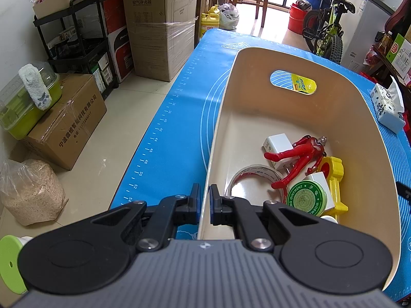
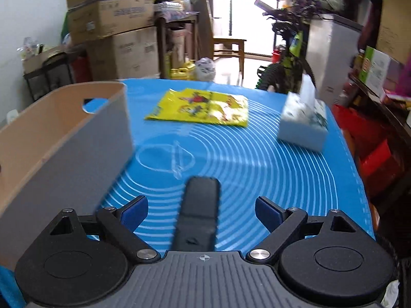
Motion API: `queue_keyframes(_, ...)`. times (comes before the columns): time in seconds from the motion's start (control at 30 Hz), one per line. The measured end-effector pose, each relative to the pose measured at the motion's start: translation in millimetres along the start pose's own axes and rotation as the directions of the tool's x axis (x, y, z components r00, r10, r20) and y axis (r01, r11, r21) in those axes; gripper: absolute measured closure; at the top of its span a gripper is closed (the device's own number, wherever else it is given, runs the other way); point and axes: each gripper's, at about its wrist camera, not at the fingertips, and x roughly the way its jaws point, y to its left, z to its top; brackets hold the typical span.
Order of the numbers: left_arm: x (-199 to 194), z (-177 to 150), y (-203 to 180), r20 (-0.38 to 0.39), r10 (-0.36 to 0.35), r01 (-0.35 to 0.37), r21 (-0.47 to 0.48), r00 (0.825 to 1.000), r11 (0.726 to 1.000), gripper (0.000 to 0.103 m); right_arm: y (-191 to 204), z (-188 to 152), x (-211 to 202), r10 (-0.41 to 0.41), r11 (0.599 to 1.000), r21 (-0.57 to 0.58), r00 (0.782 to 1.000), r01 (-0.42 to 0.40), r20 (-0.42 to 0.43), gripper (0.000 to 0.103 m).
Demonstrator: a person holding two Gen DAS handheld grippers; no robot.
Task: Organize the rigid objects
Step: 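Move the right tool to the black remote and close on it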
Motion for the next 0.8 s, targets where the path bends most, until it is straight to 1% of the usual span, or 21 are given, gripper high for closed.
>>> queue_keyframes(0.17, 0, -1, 0, 0.001, 0.002, -0.002, 0.002, 1.000, 1.000, 0.095, 7, -21, 16, -0.024, 1.000, 0.014, 0.999, 0.024, 0.031, 0.012)
queue_keyframes(0.3, 0, -1, 0, 0.001, 0.004, -0.004, 0.004, 1.000, 1.000, 0.095, 16, -32, 27, -0.051, 0.998, 0.029, 0.998, 0.050, 0.029, 0.013)
queue_keyframes(0.37, 0, -1, 0, 0.001, 0.004, -0.004, 0.004, 1.000, 1.000, 0.095, 22, -37, 31, -0.060, 0.998, 0.030, 0.998, 0.059, 0.027, 0.014)
queue_keyframes(0.47, 0, -1, 0, 0.001, 0.004, -0.004, 0.004, 1.000, 1.000, 0.095, 26, -40, 36, -0.078, 0.997, 0.027, 0.997, 0.077, 0.026, 0.020)
queue_keyframes(0.63, 0, -1, 0, 0.001, 0.005, -0.005, 0.005, 1.000, 1.000, 0.094, 26, -42, 38, -0.079, 0.996, 0.041, 0.996, 0.078, 0.039, 0.021)
queue_keyframes(0.73, 0, -1, 0, 0.001, 0.004, -0.004, 0.004, 1.000, 1.000, 0.094, 24, -44, 35, -0.083, 0.995, 0.055, 0.995, 0.081, 0.047, 0.028)
queue_keyframes(0.8, 0, -1, -1, 0.001, 0.004, -0.004, 0.004, 1.000, 1.000, 0.094, 21, -45, 33, -0.090, 0.993, 0.076, 0.994, 0.086, 0.055, 0.038)
